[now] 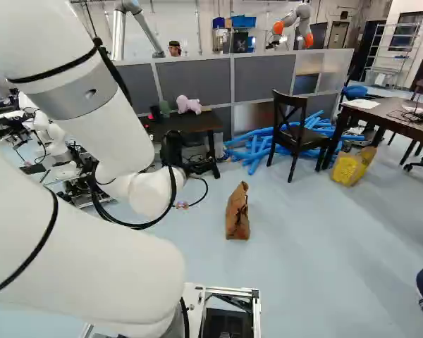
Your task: Pick up the bag on the ground and place it on the table
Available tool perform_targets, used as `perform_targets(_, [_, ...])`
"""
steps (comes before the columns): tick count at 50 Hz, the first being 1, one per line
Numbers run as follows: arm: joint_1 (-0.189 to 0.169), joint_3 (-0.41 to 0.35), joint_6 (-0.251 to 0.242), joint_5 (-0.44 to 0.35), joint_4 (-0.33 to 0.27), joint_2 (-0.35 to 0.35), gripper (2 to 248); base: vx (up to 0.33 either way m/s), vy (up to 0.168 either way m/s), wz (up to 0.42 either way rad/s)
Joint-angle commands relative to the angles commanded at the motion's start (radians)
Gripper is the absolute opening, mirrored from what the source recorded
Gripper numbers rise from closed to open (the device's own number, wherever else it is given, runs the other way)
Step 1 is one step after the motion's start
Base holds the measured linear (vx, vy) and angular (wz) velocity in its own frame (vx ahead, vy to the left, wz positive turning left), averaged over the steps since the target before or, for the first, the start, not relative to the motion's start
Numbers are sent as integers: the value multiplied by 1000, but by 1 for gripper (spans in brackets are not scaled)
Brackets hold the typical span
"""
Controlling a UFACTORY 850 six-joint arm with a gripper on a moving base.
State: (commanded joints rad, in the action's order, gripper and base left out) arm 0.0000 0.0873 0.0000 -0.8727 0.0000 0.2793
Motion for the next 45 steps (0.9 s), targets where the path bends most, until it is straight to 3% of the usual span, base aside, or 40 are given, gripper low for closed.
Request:
perform_targets(30, [0, 0, 0, 0, 0, 0, 247, 164, -195, 4])
perform_targets(45, [0, 0, 0, 0, 0, 0, 247, 150, -110, -1])
